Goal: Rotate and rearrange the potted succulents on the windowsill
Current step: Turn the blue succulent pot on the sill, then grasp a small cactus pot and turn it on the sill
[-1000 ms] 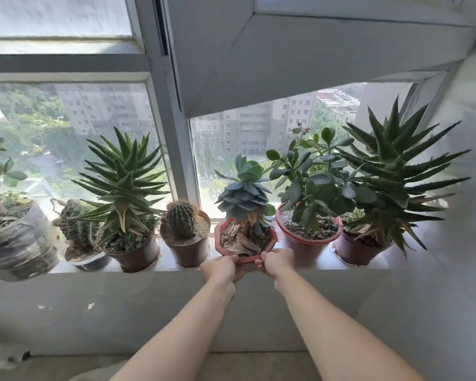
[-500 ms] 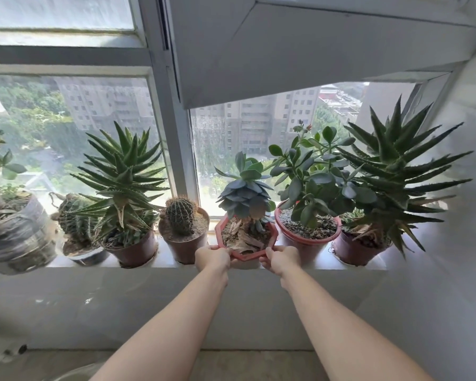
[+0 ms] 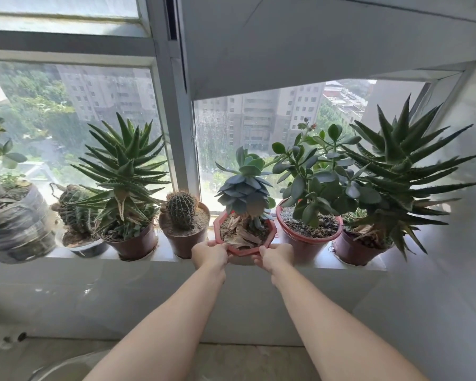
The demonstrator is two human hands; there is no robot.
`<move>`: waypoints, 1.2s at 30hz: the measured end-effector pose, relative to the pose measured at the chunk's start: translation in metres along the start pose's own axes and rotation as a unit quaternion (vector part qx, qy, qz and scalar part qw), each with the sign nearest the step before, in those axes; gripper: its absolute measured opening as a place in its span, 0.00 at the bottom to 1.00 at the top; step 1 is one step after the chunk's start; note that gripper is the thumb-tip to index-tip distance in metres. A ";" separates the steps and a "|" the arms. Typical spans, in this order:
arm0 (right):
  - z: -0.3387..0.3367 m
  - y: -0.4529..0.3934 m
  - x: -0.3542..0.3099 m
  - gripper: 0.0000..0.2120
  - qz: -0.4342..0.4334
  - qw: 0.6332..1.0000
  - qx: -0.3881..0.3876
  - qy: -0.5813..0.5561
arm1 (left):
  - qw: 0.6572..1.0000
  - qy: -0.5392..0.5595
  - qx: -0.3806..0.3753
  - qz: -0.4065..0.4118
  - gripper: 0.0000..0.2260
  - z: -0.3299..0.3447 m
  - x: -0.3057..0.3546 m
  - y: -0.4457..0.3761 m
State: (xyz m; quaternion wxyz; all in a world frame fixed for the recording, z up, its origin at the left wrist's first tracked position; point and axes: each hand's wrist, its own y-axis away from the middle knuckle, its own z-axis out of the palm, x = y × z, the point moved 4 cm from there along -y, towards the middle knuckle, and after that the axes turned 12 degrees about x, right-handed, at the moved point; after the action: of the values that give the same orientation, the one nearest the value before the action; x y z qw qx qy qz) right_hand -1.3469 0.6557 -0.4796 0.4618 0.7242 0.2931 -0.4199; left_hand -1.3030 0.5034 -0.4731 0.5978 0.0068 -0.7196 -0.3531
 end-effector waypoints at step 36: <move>0.134 0.119 -0.016 0.44 -0.020 0.981 -0.158 0.108 | 0.959 -0.186 -0.199 0.083 0.41 -0.094 0.069 -0.075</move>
State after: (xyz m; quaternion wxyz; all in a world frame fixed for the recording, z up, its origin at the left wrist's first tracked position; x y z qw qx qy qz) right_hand -1.3032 0.4844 -0.4449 0.5273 0.6773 0.4185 -0.2968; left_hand -1.2727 0.3704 -0.4490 0.4696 -0.2376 -0.7317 -0.4331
